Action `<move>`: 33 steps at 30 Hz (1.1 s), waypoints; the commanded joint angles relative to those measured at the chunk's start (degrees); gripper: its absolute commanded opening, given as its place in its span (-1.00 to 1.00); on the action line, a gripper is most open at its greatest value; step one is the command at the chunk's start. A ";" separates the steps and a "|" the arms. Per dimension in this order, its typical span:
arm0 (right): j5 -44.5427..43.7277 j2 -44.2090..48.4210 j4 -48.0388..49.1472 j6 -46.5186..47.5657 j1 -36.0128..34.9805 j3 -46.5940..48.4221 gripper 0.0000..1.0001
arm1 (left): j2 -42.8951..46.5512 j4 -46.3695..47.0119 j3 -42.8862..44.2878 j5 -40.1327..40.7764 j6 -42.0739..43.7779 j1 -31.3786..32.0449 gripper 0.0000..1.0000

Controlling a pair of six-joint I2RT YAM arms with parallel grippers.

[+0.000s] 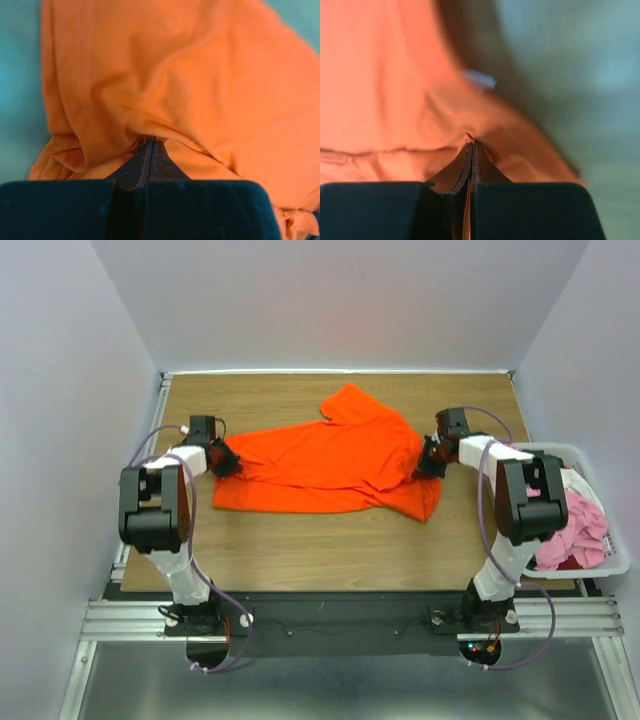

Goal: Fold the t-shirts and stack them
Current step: Flatten the tshirt out

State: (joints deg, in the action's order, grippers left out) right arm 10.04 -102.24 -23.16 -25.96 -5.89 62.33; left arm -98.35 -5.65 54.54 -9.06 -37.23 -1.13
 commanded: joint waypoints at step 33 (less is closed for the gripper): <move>-7.75 30.59 -1.18 -6.82 1.06 -13.45 -0.99 | 35.22 -9.99 -12.08 6.34 -6.27 -5.29 -1.00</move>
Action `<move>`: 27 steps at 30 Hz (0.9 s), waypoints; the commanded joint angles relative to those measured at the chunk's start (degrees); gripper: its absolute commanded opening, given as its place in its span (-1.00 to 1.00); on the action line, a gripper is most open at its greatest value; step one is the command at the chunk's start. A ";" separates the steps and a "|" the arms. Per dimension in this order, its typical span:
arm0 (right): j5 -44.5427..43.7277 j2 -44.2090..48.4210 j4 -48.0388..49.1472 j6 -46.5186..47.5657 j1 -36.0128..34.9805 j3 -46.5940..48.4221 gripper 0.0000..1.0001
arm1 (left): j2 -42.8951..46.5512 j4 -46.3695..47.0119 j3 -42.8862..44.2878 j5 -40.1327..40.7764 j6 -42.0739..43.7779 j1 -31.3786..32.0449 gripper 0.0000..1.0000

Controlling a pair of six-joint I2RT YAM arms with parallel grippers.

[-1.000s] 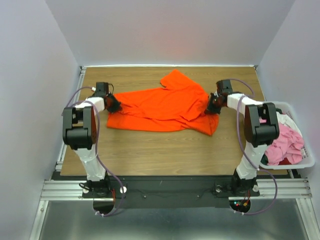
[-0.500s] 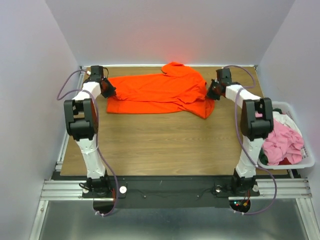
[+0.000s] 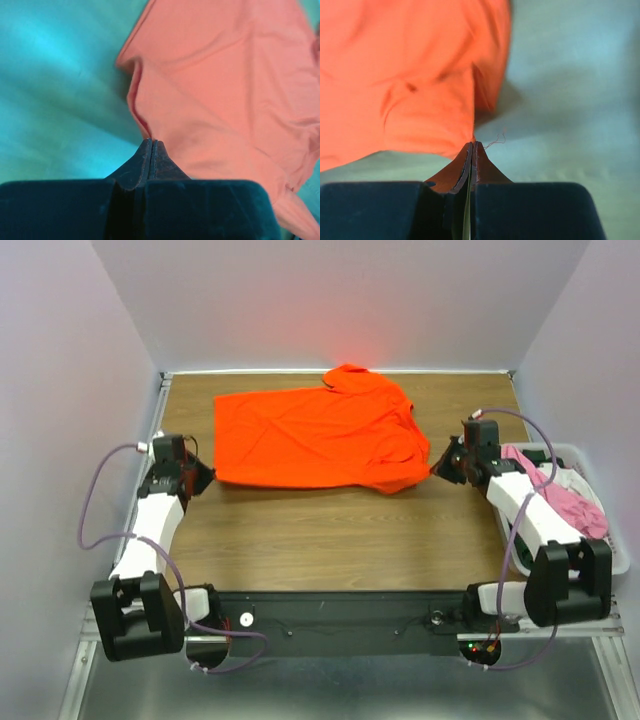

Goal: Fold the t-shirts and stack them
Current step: Flatten the tshirt out

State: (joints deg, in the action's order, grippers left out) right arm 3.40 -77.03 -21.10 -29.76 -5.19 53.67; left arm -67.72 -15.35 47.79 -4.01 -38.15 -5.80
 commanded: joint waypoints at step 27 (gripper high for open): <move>1.60 30.54 -24.16 -17.53 0.36 -22.20 -0.78 | 18.94 -16.20 -11.67 11.22 -10.01 -1.32 -0.99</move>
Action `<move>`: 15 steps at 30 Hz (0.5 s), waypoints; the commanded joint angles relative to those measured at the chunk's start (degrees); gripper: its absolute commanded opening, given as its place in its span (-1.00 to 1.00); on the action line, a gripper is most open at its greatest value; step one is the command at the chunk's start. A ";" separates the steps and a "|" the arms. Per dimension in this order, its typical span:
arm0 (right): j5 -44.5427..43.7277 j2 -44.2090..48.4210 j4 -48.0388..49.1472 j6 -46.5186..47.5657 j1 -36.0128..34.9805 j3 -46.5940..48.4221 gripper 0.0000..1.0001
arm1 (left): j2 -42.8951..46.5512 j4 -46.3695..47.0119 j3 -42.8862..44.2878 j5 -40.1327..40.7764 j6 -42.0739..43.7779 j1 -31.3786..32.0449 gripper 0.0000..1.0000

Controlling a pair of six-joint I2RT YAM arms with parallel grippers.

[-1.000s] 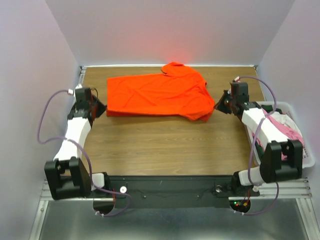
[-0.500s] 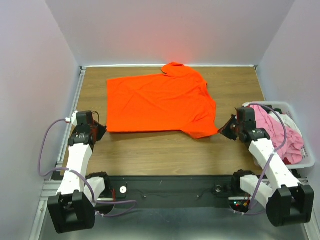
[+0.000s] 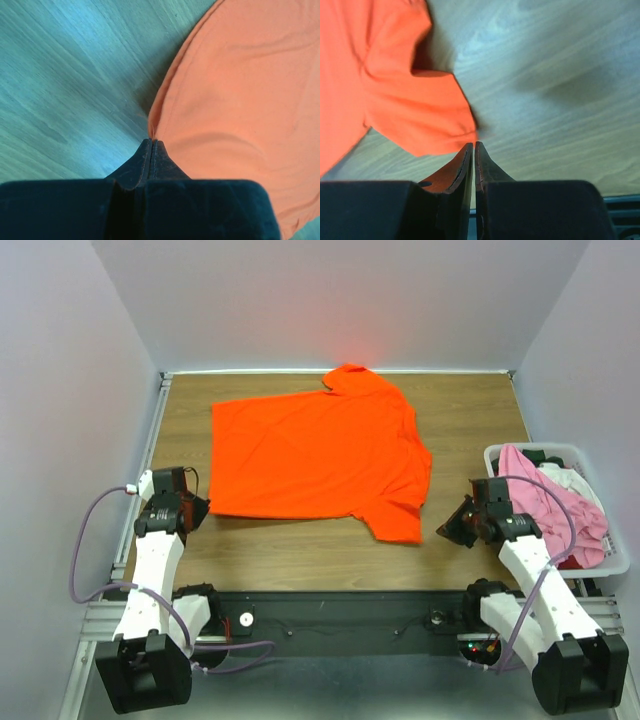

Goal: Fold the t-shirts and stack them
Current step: Flatten the tshirt out

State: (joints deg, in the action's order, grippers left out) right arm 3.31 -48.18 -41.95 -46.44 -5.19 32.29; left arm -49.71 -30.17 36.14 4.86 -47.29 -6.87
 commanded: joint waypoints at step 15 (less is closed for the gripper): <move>10.58 -7.07 -6.74 17.33 0.01 9.62 0.17 | 2.95 -5.15 6.83 12.18 4.04 2.73 0.80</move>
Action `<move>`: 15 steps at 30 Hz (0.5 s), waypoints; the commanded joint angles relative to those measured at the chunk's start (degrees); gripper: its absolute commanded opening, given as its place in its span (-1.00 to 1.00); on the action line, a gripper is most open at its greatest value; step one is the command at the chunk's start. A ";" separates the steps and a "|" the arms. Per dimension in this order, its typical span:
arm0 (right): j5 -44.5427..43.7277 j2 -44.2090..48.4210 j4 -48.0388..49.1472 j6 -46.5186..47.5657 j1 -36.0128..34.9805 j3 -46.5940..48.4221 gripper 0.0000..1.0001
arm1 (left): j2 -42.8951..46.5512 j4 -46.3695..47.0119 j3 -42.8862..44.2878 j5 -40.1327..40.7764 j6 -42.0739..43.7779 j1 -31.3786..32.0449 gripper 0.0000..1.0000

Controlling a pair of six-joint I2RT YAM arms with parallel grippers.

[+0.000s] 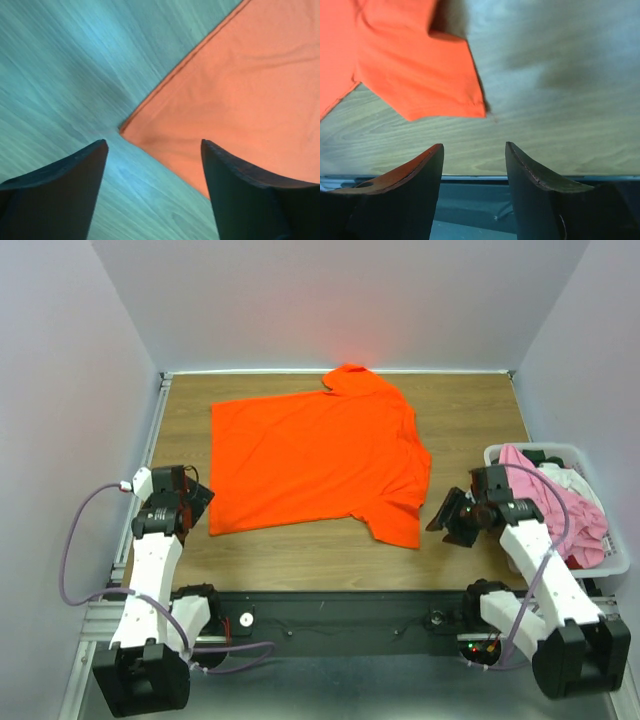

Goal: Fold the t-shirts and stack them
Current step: Flatten the tshirt out

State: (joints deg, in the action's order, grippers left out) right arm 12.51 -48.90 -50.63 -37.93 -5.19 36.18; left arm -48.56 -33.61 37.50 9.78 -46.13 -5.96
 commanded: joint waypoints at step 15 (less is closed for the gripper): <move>-12.16 -33.60 11.52 8.84 -22.84 15.23 -0.12 | -10.49 8.12 12.86 -0.11 11.41 14.56 0.56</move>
State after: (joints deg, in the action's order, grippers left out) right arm 4.67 -79.55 -41.87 -29.17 -26.55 49.54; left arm -53.65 -29.06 47.44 12.56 -37.01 5.26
